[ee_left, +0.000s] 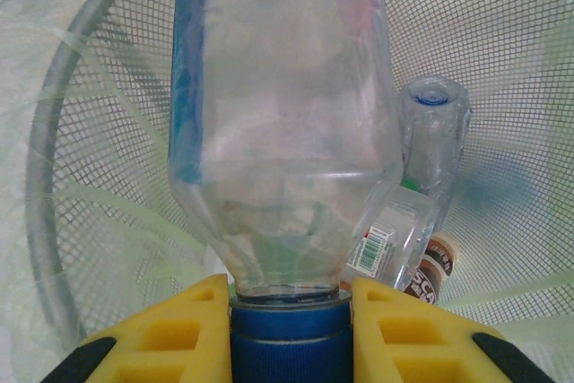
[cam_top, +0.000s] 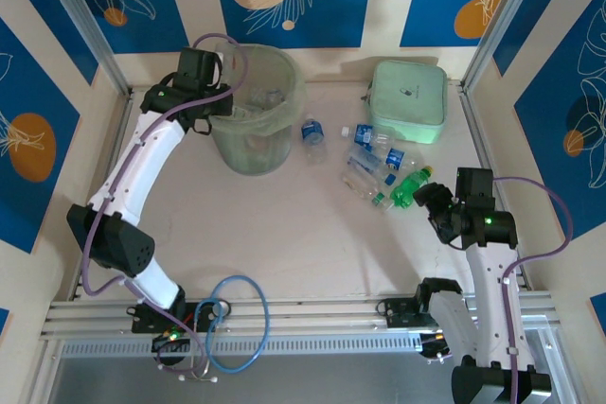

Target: Put the plastic bottles in the bin

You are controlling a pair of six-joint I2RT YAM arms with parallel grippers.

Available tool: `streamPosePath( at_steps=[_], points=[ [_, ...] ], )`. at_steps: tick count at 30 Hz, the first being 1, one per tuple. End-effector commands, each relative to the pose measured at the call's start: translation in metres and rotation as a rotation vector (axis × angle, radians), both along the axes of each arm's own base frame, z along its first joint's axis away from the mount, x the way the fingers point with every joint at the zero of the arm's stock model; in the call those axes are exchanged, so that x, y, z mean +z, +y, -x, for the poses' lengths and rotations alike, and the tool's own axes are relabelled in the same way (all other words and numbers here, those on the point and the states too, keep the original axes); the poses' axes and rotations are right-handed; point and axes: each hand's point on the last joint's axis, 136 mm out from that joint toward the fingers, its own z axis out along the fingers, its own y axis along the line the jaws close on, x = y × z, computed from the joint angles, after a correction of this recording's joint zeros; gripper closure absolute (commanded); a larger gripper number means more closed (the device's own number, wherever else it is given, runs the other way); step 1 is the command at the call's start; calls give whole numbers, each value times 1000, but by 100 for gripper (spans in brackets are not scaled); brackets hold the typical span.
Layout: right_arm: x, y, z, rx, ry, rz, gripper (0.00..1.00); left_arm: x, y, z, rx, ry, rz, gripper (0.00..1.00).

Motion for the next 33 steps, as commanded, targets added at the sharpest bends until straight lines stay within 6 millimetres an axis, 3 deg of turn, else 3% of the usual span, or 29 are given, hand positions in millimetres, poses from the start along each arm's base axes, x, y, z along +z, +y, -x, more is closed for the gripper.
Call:
streamPosePath(
  at_steps=[1, 3, 5, 13, 16, 19, 24, 30, 33],
  points=[
    [-1, 2, 3, 2, 5, -7, 24, 6, 0, -2, -10, -18, 20, 61],
    [0, 2, 2, 3, 2, -6, 24, 9, 1, -1, -6, -23, 24, 47],
    [2, 2, 2, 4, -1, -5, 23, 13, 1, 1, -7, -32, 30, 40],
    [5, 2, 0, 21, -8, 5, 23, 48, -7, 21, -44, -99, 84, 32],
    [3, 6, -5, 57, -4, 4, 23, 63, -24, 41, -104, -134, 91, 30],
    [-2, 10, -11, 97, 29, 10, 23, 70, -57, 71, -225, -161, 108, 28],
    [-14, 7, -20, 117, 86, 63, 20, 54, -120, 135, -462, -153, 138, 25],
    [-34, 5, -42, 153, 159, 100, 14, 16, -161, 186, -599, -85, 229, 24],
    [-44, 4, -57, 163, 192, 108, 8, -5, -174, 198, -628, -34, 237, 24]
  ],
)
